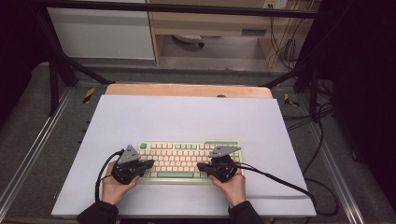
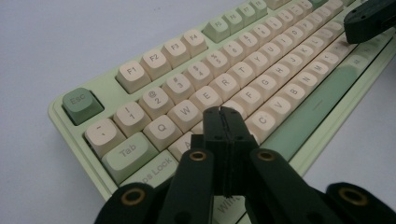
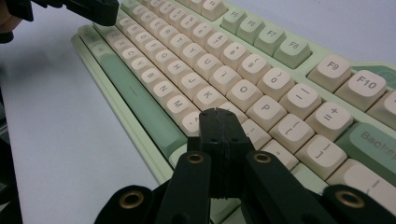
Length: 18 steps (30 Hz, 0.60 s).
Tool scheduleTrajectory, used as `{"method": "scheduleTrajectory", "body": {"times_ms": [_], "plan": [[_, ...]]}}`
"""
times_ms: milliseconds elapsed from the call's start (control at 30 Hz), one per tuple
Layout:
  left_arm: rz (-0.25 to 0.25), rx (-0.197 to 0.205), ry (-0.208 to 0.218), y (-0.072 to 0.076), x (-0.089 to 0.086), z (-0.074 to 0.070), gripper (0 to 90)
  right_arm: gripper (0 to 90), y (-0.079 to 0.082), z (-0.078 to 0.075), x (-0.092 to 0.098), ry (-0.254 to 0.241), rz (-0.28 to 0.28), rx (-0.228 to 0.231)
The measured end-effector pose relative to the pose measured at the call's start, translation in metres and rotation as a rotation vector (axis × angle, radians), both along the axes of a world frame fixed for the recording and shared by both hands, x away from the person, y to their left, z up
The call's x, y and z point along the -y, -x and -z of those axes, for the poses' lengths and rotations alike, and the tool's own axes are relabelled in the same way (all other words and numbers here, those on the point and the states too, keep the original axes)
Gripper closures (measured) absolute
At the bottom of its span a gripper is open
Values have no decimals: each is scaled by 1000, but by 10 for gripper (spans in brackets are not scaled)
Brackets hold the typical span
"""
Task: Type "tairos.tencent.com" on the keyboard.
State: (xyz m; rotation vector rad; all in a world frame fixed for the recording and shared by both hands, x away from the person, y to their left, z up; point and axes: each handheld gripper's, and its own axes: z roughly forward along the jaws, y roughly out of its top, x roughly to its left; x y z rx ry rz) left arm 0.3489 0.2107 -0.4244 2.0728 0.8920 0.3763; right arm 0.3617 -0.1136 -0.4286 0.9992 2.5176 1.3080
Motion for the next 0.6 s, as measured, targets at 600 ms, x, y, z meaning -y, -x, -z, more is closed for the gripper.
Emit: {"method": "scheduleTrajectory", "body": {"times_ms": [600], "plan": [[1,-4,3,-2,0,1,895,900,0,6,-3,2,-8,-7]]}}
